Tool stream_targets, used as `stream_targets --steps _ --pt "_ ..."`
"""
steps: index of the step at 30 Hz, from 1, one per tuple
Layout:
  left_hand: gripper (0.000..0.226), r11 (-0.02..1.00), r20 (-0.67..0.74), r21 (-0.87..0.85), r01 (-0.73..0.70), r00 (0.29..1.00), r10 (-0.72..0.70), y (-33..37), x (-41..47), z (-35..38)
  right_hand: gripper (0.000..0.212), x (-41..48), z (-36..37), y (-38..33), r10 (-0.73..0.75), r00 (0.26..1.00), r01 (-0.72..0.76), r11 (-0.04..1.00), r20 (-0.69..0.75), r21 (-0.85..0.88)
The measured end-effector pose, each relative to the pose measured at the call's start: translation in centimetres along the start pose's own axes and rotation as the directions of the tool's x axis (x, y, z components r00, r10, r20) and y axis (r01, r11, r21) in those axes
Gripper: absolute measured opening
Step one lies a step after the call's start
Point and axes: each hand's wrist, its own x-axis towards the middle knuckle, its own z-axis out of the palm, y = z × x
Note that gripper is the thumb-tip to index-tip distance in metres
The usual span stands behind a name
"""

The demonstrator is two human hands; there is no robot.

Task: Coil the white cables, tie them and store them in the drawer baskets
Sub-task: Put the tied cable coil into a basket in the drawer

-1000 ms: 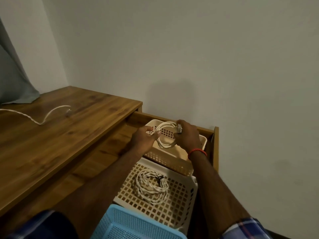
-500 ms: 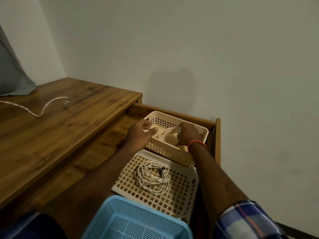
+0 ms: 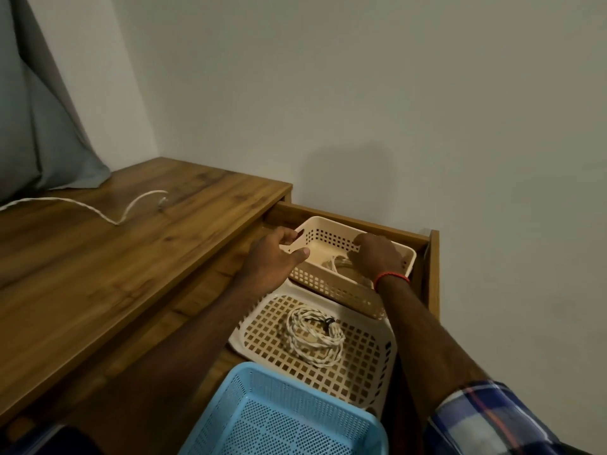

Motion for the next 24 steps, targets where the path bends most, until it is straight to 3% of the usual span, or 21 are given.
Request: stream_targets --steps 4,10,16,24 --pt "0.046 0.994 -0.026 0.103 -0.024 0.999 0.027 -0.8 -1.8 -2.7 0.038 -0.4 -0.7 -0.9 -0.055 0.992 0.066 0.993 -0.111 0.094" --pt "0.056 0.97 -0.055 0.24 -0.047 0.997 0.062 0.2 -4.3 -7.3 0.054 -2.2 -2.6 -4.8 -0.269 0.928 0.283 0.959 -0.256 0.02" --pt "0.063 0.907 -0.122 0.417 -0.06 0.985 0.121 1.5 -7.0 -13.1 0.063 -4.5 -4.9 -10.6 -0.502 0.81 0.492 0.863 -0.302 -0.116" --pt "0.067 0.884 -0.238 0.467 -0.011 0.961 0.138 1.5 -10.4 -21.9 0.061 -7.6 -9.1 -20.0 -0.684 0.632 0.673 0.718 -0.365 -0.179"
